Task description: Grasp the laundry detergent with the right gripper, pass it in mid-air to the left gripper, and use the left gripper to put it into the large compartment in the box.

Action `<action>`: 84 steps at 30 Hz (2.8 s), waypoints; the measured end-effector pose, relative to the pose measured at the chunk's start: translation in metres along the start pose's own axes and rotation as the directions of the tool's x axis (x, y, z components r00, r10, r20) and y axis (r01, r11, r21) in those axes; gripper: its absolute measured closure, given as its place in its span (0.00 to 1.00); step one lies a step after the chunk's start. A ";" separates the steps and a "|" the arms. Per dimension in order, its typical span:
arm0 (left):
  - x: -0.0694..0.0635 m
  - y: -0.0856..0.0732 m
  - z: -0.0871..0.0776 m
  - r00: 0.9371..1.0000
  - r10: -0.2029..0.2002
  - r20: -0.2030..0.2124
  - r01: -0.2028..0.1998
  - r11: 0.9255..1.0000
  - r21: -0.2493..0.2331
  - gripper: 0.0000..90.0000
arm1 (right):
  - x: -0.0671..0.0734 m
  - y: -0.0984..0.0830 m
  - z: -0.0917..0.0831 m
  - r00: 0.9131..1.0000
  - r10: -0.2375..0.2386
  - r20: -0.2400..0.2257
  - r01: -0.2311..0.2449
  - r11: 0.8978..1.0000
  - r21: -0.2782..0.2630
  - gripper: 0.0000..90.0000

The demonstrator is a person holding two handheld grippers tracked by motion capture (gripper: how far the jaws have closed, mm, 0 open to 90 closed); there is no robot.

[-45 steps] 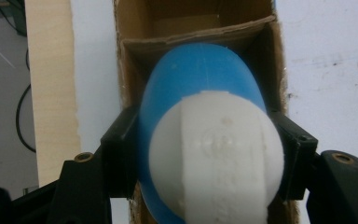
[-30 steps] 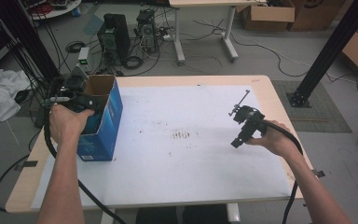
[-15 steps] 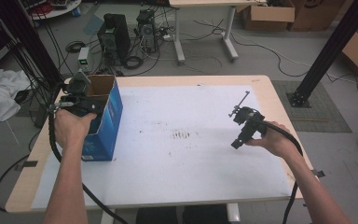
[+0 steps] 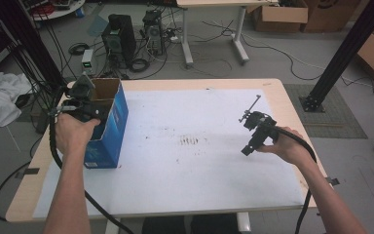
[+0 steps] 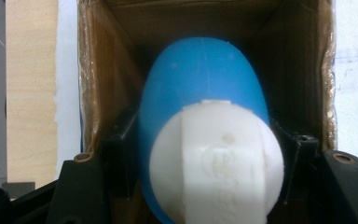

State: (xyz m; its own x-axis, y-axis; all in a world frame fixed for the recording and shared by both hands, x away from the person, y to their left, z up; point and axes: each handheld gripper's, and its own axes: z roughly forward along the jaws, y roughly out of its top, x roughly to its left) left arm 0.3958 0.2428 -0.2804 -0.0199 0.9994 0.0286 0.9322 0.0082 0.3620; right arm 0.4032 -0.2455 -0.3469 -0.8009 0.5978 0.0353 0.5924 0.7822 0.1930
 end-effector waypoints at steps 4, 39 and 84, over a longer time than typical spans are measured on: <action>0.000 0.000 0.000 1.000 0.006 -0.001 -0.006 1.000 0.004 0.42 | -0.001 -0.001 0.000 1.000 0.004 0.000 -0.004 1.000 0.002 0.20; 0.000 -0.005 -0.005 1.000 0.013 0.009 -0.013 1.000 0.015 0.41 | 0.001 0.003 0.001 1.000 0.003 0.000 -0.003 1.000 0.015 0.20; -0.005 0.004 -0.030 0.999 0.037 -0.008 -0.037 0.999 0.008 0.24 | 0.001 0.003 0.004 1.000 0.002 -0.001 -0.002 1.000 0.021 0.20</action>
State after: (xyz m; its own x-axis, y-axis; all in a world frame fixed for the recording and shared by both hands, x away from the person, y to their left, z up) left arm 0.3890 0.2366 -0.2513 0.0119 0.9987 0.0494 0.9350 -0.0286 0.3534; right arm 0.4045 -0.2425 -0.3500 -0.7995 0.5996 0.0364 0.5960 0.7842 0.1726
